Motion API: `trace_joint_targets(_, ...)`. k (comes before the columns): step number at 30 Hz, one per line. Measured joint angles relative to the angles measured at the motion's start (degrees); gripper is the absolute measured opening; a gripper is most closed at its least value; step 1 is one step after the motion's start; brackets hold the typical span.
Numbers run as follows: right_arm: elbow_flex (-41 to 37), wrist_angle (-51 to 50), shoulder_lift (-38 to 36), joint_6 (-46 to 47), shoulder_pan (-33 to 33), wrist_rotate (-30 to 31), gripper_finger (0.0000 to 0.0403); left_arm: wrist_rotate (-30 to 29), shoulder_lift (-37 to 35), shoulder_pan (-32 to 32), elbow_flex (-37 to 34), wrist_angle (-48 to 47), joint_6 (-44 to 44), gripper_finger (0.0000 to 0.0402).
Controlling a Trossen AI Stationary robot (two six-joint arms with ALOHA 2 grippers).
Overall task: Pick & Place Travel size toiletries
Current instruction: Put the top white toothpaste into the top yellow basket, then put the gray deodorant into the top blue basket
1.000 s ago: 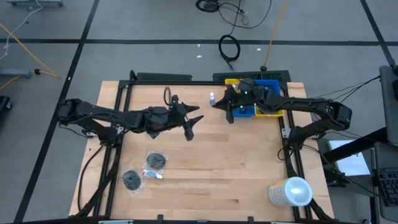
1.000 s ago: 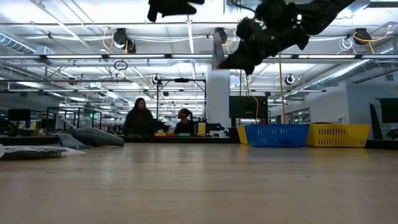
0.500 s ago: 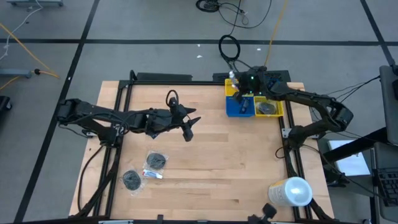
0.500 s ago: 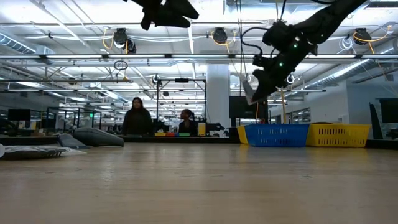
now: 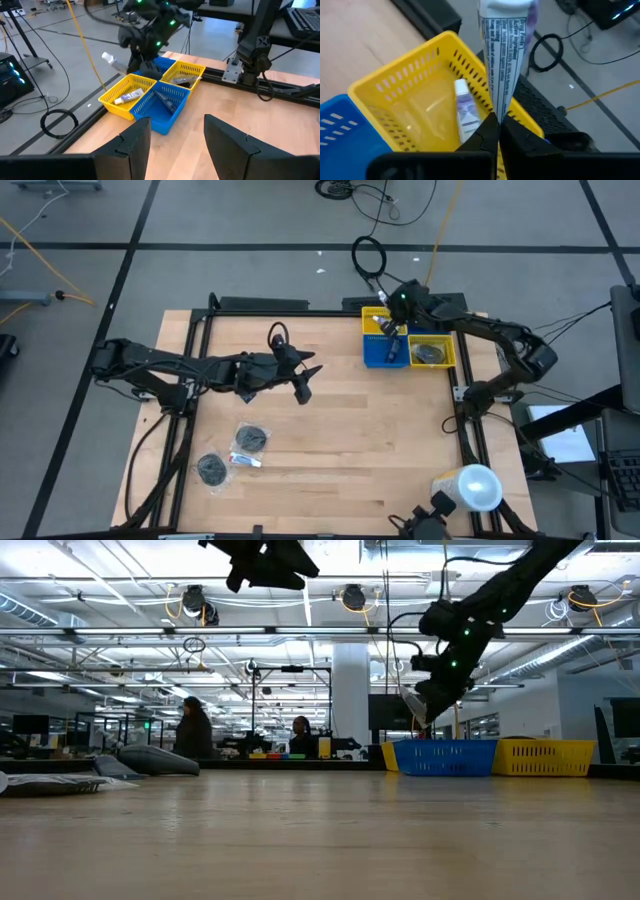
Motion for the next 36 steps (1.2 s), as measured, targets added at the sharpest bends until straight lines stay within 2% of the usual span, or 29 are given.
trace_joint_targets(3, 1.3, -0.2, 2.7, -1.1, -0.2, 0.1, 0.0000, 0.0, 0.0, 0.0, 0.0, -1.0, -0.3, 0.0182)
trace_joint_targets(9, 2.9, -3.4, 5.9, -4.2, -0.2, 5.8, 0.0000, 0.2, 0.0, 0.0, 0.0, -4.8, -2.4, 0.0182)
trace_joint_targets(22, 3.0, -5.4, 7.3, -5.5, -0.2, 5.8, 0.0001, 0.4, 0.0, -0.2, 0.0, -7.9, -5.3, 0.0182)
trace_joint_targets(36, 3.0, -5.3, 7.3, -7.3, -0.2, 5.6, 0.0034, 0.4, 0.0, -0.2, 0.0, -14.4, -10.5, 0.0182)
